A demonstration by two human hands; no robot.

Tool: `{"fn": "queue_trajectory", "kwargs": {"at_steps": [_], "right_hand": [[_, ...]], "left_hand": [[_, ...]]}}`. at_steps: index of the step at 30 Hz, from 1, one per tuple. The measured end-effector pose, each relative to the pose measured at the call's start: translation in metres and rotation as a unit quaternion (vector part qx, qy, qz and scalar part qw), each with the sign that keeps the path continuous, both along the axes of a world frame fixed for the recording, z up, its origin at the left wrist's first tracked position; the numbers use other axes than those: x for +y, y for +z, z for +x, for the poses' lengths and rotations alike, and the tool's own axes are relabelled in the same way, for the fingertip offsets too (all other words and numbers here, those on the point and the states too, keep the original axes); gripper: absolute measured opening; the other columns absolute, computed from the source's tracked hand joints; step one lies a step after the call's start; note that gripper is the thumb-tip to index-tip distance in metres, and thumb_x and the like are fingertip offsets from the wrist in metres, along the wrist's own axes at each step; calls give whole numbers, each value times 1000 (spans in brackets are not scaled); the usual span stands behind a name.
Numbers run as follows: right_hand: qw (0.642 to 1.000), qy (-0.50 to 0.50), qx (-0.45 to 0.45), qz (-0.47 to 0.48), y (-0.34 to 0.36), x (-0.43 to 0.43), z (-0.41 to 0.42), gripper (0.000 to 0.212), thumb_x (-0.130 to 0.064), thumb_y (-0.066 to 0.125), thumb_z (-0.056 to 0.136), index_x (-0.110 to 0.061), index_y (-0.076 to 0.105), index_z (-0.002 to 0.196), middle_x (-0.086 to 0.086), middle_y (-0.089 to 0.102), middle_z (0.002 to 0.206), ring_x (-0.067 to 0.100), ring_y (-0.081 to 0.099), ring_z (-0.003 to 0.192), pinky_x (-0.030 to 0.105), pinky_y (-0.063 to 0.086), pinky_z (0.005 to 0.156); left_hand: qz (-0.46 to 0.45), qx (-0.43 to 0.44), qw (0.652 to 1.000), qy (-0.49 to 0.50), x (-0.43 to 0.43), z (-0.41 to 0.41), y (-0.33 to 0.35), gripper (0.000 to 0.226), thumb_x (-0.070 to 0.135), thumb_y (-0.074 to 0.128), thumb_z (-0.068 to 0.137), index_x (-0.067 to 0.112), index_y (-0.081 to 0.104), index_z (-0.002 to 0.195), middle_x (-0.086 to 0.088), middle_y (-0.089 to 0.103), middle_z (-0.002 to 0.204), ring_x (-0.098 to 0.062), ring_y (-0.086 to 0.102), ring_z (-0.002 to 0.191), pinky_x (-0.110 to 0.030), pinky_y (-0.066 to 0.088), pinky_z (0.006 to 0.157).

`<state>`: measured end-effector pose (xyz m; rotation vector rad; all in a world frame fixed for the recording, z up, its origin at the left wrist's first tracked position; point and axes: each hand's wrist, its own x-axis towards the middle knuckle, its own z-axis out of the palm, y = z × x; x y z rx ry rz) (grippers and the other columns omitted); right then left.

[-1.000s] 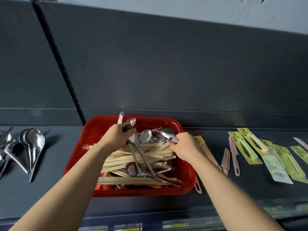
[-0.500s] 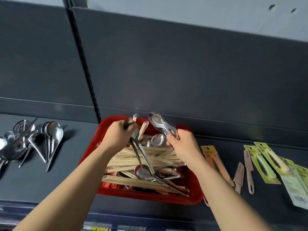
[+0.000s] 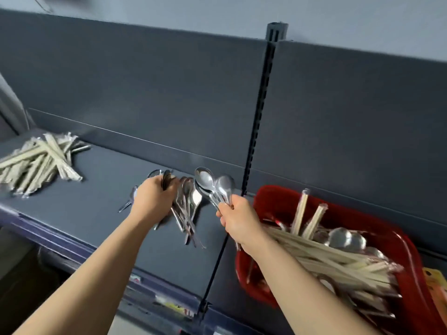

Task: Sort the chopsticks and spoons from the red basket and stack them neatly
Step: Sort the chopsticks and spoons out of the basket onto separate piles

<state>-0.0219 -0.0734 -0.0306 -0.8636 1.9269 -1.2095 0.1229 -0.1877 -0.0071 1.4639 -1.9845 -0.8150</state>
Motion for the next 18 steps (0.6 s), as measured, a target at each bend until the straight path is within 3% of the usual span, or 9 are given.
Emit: {"fn": "queue_trajectory", "kwargs": {"at_steps": [4, 6, 8, 11, 13, 18], "right_hand": [[999, -16, 15, 46, -20, -49, 37, 21, -11, 39, 94, -12, 49, 76, 13, 62, 78, 21, 45, 63, 31, 34, 58], [996, -36, 36, 73, -32, -67, 48, 20, -10, 38, 93, -9, 50, 77, 19, 65, 88, 24, 45, 67, 32, 35, 61], [992, -43, 64, 99, -41, -78, 54, 19, -9, 39, 94, -7, 48, 77, 16, 63, 84, 23, 43, 66, 31, 34, 60], [984, -56, 102, 131, -49, -84, 61, 25, -8, 39, 95, -12, 40, 71, 3, 47, 66, 16, 34, 54, 28, 25, 48], [979, -59, 128, 144, -53, -86, 65, 27, -8, 41, 96, -14, 38, 70, 1, 45, 70, 17, 36, 57, 26, 23, 46], [963, -38, 207, 167, -58, -86, 71, 12, -13, 48, 94, -12, 51, 82, 7, 50, 94, 22, 46, 77, 29, 33, 67]], "left_hand": [[9, -62, 998, -23, -47, 26, -14, 39, 33, 50, 92, 13, 45, 58, -6, 55, 55, -31, 56, 60, -31, 43, 57], [6, -99, 994, -42, -67, 32, -22, 40, 38, 49, 92, 16, 43, 59, -6, 59, 59, -32, 61, 64, -32, 48, 59], [0, -122, 991, -58, -83, 35, -30, 40, 40, 49, 92, 16, 43, 60, -7, 59, 60, -33, 62, 66, -32, 47, 59], [-11, -156, 985, -74, -99, 35, -40, 43, 41, 48, 92, 16, 41, 58, -1, 52, 55, -29, 55, 61, -27, 37, 52], [-22, -176, 981, -79, -105, 35, -46, 44, 42, 49, 92, 16, 40, 58, 1, 48, 55, -28, 50, 61, -27, 34, 52], [-36, -175, 977, -115, -117, 35, -66, 31, 45, 55, 89, 15, 58, 79, -3, 60, 75, -29, 58, 75, -29, 38, 57]]}}
